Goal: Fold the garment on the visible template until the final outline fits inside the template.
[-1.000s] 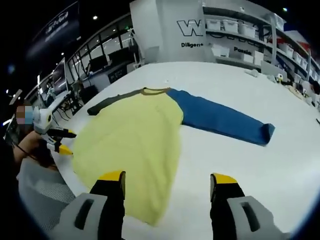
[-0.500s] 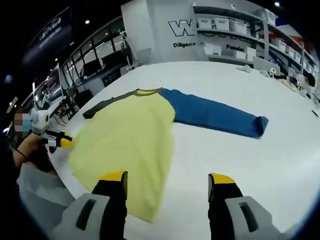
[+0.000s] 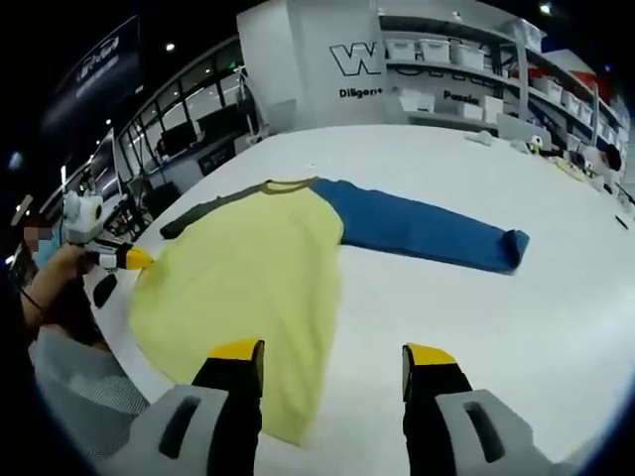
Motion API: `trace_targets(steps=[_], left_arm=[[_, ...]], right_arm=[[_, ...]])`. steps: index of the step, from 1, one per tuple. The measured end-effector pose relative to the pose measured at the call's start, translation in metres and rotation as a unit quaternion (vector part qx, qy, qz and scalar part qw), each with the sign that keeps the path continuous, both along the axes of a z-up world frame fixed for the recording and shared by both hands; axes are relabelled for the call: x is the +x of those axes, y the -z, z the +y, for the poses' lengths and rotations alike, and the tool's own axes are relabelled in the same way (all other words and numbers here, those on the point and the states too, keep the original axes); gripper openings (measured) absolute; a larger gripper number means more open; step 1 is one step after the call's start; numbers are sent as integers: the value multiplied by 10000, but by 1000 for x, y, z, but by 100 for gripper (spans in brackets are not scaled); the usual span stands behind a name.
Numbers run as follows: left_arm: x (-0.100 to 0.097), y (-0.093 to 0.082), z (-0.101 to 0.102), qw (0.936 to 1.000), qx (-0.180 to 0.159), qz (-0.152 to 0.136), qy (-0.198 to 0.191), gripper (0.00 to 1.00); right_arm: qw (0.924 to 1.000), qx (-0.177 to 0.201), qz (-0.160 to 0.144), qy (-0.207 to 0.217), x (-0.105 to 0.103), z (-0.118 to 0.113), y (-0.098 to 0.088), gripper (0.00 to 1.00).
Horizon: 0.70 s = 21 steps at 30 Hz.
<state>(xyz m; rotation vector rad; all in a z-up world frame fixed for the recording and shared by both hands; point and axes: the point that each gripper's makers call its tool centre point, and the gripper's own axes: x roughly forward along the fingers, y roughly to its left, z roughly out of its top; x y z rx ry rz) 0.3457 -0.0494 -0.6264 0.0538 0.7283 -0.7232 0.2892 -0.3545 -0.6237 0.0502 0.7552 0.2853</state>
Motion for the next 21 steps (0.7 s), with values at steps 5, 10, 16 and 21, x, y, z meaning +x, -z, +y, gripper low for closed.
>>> trace_targets(steps=[5, 10, 16, 21], left_arm=[[16, 0, -17, 10000, -28, -29, 83, 1], [28, 8, -35, 9998, -119, 84, 163, 0], [32, 14, -46, 9995, 14, 43, 307, 0], [31, 1, -44, 9991, -10, -190, 386, 1]], right_arm=[[10000, -57, -16, -3, 0, -2, 1, 54], [9998, -188, -17, -2, -1, -4, 4, 54], [9999, -142, 9, 47, -2, -4, 6, 55], [9999, -121, -2, 63, -3, -3, 6, 56]])
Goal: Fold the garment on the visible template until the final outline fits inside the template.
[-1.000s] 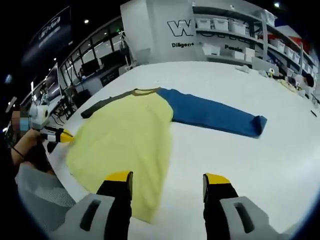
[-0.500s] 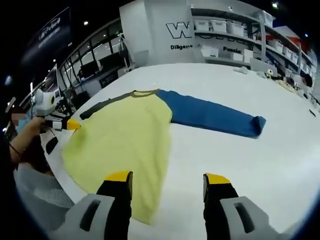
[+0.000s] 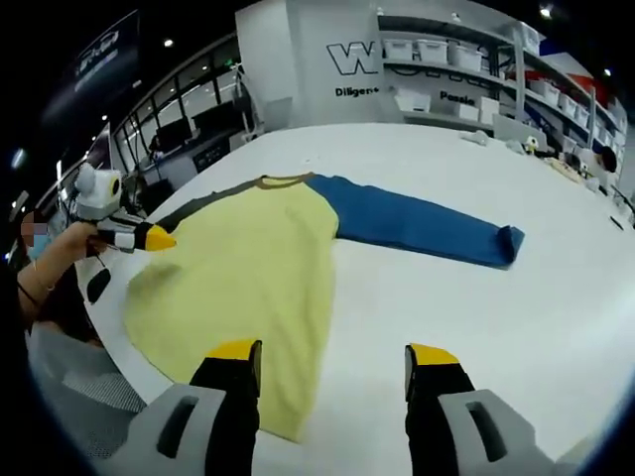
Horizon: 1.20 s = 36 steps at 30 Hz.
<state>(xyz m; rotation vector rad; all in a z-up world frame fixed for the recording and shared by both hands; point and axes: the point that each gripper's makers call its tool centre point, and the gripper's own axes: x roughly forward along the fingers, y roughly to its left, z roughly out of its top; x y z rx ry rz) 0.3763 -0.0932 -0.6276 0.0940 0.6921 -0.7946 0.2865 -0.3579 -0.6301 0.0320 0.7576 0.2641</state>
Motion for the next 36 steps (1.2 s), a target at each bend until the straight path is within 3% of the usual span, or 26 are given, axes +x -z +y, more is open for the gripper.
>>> trace_targets(steps=[2, 6, 12, 20, 28, 36], left_arm=[[0, -5, 6, 9999, 49, -105, -33, 8], [-7, -10, 16, 9998, 112, -159, -51, 38], [-22, -14, 31, 9991, 313, -280, -98, 69], [-26, -13, 49, 9975, 426, -362, -435, 95], [-39, -3, 65, 9970, 530, -211, -531, 99], [-57, 5, 76, 9967, 510, 65, -623, 94]], right_arm=[[10000, -3, 24, -30, -1, 2, 1, 58], [10000, 30, 26, -79, -1, 6, 1, 60], [9999, 27, -67, -147, 2, 11, 0, 68], [9993, 65, -203, -312, 5, 21, -4, 84], [9983, 177, -141, -539, 3, 33, 0, 99], [9980, 198, -98, -596, 2, 36, 2, 99]])
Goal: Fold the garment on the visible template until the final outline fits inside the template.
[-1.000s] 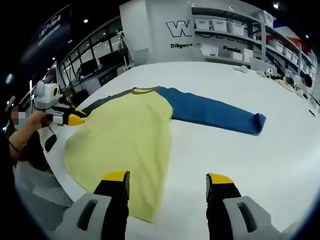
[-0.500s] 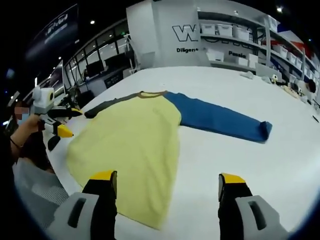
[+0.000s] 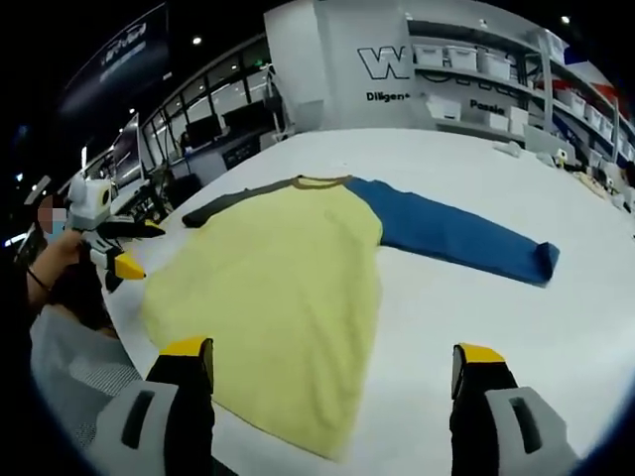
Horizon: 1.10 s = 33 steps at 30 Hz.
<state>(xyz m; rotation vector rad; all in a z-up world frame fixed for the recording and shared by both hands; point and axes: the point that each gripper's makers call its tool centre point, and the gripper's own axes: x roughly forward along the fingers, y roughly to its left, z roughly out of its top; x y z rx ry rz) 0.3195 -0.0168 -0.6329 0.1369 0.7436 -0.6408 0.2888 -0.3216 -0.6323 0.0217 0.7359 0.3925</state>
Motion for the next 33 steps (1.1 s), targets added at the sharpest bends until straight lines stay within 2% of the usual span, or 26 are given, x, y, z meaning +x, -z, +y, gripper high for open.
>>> trace_targets(steps=[6, 11, 19, 23, 24, 26, 30, 33], left_arm=[[-11, 8, 9, 9996, 31, 222, -161, 84], [-25, 18, 15, 9977, -147, 535, -377, 68], [-30, 26, 22, 9969, -27, 671, -400, 57], [-30, 28, 24, 9977, 136, 591, -318, 39], [-31, 31, 25, 9973, 148, 651, -295, 37], [-37, 35, 21, 9951, 43, 947, -294, 35], [-36, 40, 22, 9953, 147, 913, -286, 23], [-35, 42, 21, 9954, 173, 919, -200, 7]], right_arm=[[10000, 30, -7, 19, 1, 0, 0, 99], [10000, -29, 5, 12, 0, -1, 1, 97], [10000, -38, 16, 14, 1, -2, 1, 95], [9999, -91, 50, -8, 0, -3, 3, 94], [9999, -109, 58, -17, 0, -3, 3, 94], [9999, -136, 67, -17, 0, -4, 4, 93], [9999, -130, 56, -1, 0, -4, 3, 92], [9998, -174, 91, -10, -1, -5, 5, 91]])
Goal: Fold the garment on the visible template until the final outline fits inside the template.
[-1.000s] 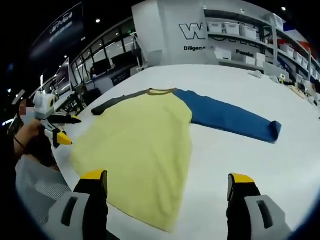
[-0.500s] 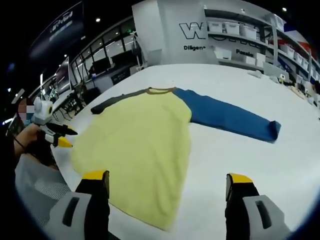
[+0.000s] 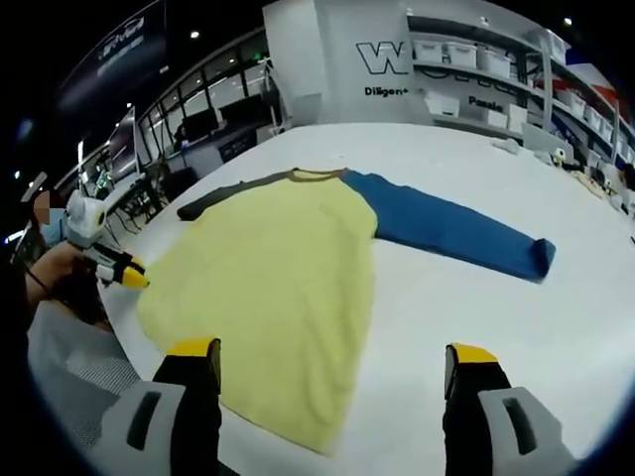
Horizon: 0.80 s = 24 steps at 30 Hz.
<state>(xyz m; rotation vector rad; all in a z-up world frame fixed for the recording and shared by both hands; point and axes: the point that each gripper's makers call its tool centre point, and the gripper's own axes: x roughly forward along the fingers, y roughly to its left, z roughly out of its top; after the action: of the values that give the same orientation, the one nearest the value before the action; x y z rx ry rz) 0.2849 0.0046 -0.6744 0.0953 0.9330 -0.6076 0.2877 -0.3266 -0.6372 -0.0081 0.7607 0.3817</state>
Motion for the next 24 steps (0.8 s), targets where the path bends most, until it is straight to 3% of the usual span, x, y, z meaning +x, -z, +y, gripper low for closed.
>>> trace_targets(steps=[14, 19, 24], left_arm=[[31, -31, -26, 9985, -21, -262, 483, 3], [40, -34, -42, 9977, -71, -204, 639, 3], [50, -33, -54, 9983, -181, -76, 550, 3]], right_arm=[[9999, -141, 21, -42, -1, -2, 3, 89], [9997, -224, 27, -33, -1, -5, 4, 89], [9998, -207, 38, -6, 0, -6, 4, 89]])
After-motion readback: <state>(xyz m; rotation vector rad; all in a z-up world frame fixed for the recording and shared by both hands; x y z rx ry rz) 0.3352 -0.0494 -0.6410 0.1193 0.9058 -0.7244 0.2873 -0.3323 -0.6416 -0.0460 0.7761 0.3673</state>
